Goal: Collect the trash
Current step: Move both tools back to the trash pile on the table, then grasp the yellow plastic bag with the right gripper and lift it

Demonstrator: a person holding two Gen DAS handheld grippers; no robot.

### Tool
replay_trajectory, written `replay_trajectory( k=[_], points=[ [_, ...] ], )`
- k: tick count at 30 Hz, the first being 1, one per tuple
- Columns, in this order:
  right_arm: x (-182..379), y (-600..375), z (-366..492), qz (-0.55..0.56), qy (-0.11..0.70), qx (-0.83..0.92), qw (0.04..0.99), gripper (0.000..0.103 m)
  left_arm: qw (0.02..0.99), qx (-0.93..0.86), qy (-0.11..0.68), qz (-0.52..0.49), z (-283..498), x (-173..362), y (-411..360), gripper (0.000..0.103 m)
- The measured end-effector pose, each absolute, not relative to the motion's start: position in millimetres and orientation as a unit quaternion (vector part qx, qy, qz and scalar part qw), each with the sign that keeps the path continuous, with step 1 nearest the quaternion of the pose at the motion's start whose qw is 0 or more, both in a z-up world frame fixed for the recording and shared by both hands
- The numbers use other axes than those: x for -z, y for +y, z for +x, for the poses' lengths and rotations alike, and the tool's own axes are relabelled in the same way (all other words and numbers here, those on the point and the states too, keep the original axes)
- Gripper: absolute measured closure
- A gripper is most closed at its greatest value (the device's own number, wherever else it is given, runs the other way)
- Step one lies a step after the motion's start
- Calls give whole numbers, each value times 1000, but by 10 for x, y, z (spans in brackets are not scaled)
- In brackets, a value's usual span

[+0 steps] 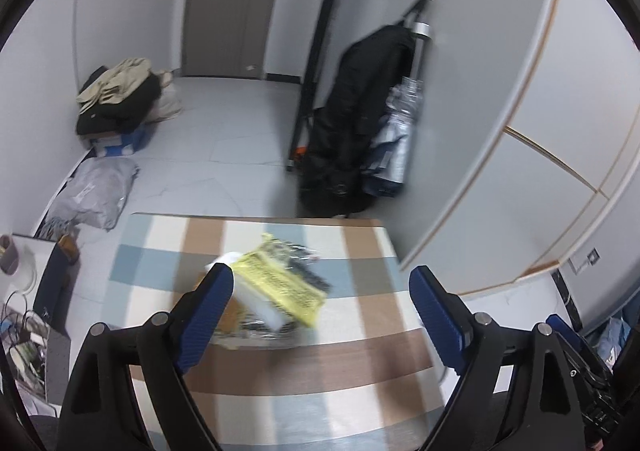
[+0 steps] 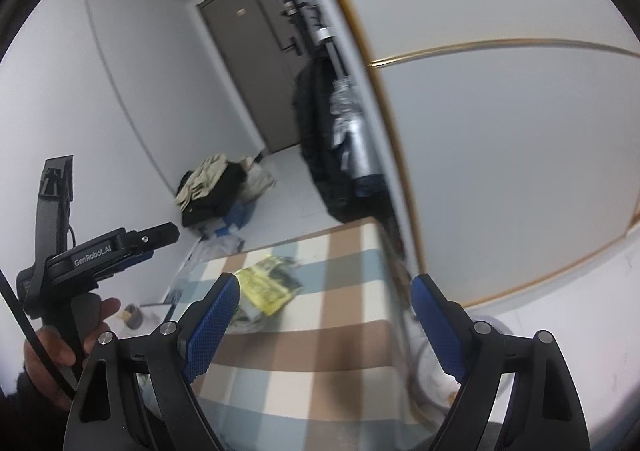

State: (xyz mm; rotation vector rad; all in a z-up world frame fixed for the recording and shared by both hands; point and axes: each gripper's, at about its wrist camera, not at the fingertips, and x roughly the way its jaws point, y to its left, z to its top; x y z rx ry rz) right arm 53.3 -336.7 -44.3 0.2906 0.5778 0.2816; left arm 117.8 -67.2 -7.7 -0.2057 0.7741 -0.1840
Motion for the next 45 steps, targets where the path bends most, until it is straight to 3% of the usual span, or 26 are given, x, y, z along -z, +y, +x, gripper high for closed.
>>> replay_trajectory(
  k=[28,45],
  points=[
    [1040,-1957,1282,37,382,-176,906,16,897,47,409,-162,1412,971,644,10],
    [1500,-1351,2038,-49,444,-179,876,25,880,39,434,-188,1554,1064,830,10]
  ],
)
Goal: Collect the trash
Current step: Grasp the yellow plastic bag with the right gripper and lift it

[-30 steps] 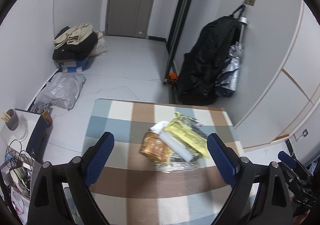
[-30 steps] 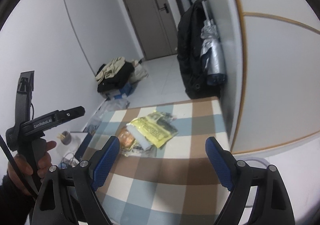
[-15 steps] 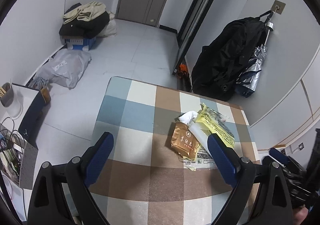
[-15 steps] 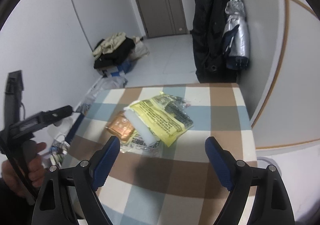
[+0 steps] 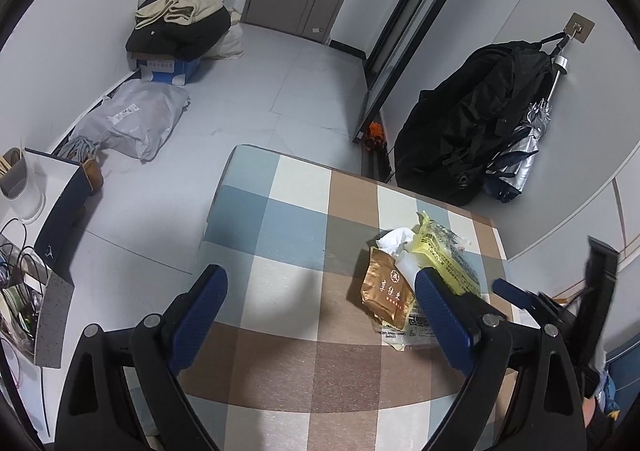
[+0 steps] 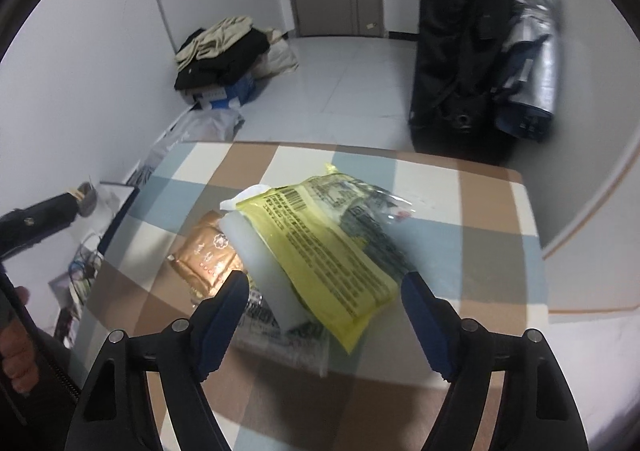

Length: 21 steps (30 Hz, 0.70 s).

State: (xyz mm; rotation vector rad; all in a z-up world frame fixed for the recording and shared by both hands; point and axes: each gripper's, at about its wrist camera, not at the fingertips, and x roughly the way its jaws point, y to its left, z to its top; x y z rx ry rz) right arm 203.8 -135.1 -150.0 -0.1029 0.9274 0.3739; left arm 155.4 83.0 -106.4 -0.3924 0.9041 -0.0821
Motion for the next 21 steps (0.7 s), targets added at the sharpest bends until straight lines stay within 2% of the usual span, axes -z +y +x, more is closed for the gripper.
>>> replay_trajectory(
  k=[7,9,12,14,21],
  points=[
    [1616,-1181,2216,-78,455,-186,867,39,873,34,447,-191,1595,1120,870,10],
    [1634,-1151,2242,-92,458,-183,865,54,873,34,447,-194,1602,1122,884,10],
    [1632,-1104,2235,-120,455,-176,865,62,870,31,450,-197,1611,1135,897,10],
    [1622,-1077,2213,-132,452,-181,863,72,870,31,451,-199,1615,1141,901,10],
    [1556,-1053,2135,-159,436,-181,867,88,869,29,455,-192,1626,1152,880,10]
  ],
)
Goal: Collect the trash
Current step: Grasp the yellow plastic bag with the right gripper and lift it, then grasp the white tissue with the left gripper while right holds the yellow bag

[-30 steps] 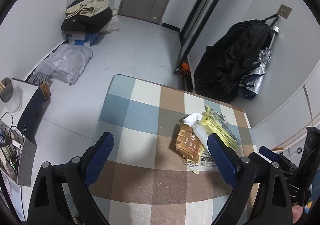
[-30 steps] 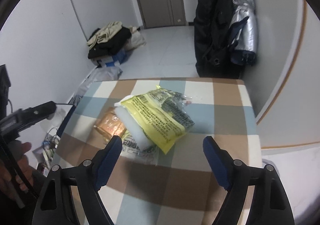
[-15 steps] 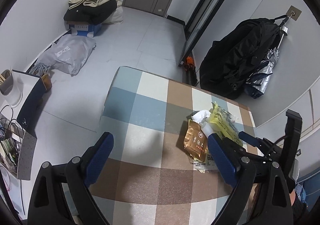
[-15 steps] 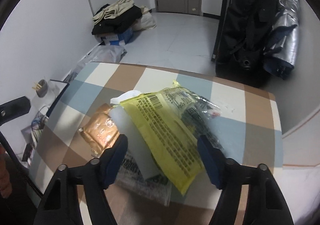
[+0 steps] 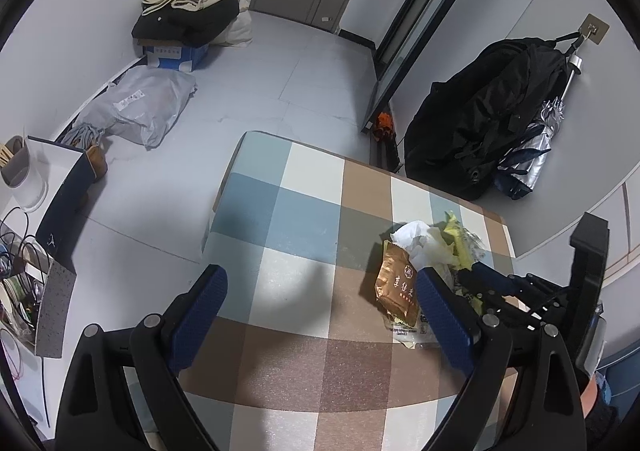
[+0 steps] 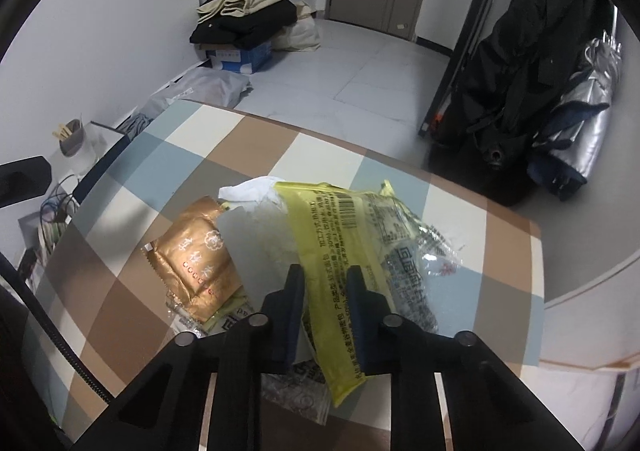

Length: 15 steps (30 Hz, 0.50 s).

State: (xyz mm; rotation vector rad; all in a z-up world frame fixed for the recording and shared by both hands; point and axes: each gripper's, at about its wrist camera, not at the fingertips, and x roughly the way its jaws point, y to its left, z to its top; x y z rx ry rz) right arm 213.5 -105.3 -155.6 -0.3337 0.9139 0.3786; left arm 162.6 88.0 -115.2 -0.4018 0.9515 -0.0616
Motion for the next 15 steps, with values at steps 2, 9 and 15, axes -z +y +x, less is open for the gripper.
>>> replay_trajectory(
  k=[2,9,15],
  points=[
    [1524,-1074,2115,-160,433,-180,868,91,869,27,457,-190,1629,1162,882,10],
    [1324,-1190,2051,-137,426,-175,877,100,868,18,460,-186,1640,1194,891,10],
    [1054,-1367,1932,-88,418,-183,886,102,865,13,467,-186,1647,1237,897,10]
  ],
)
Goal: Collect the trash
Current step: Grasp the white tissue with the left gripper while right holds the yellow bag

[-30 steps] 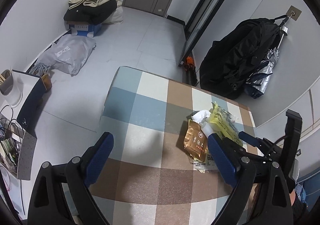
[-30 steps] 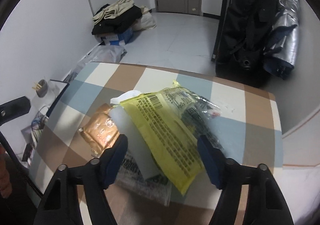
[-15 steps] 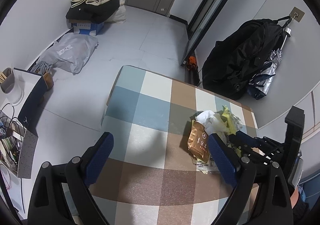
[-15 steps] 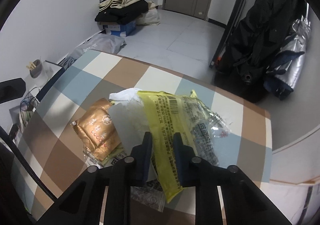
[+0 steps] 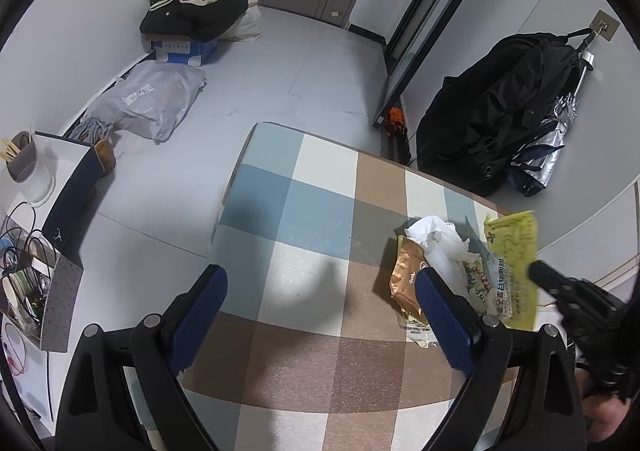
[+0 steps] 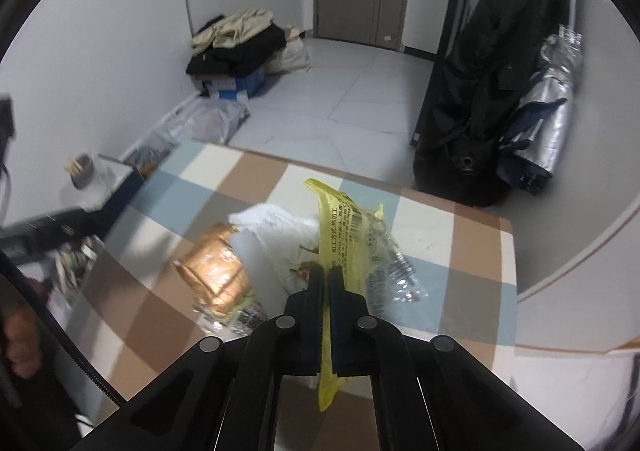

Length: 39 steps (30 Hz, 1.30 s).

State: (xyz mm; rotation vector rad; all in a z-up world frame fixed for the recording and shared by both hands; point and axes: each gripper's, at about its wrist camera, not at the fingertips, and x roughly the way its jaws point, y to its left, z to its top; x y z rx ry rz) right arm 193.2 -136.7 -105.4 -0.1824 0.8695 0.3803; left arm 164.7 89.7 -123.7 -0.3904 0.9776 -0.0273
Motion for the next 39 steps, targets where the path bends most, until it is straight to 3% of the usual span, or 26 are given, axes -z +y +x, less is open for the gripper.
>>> replay_trajectory(
  k=[9,23,30,39],
  points=[
    [778,-1749,1585,8,410,-199,890,102,859,14,483,-171,1619,1311,843,10],
    [803,-2140,1154,61,397,-230,887,102,867,71,485,-92,1776,1036,403,10],
    [870,-2379,1079,90,388,-235,887,102,849,119,510,65,2087,1168,-184,10],
    [1046,-2696,1065,128,386,-232,883,102,817,139,545,128,2463,1359,-490,10]
  ],
)
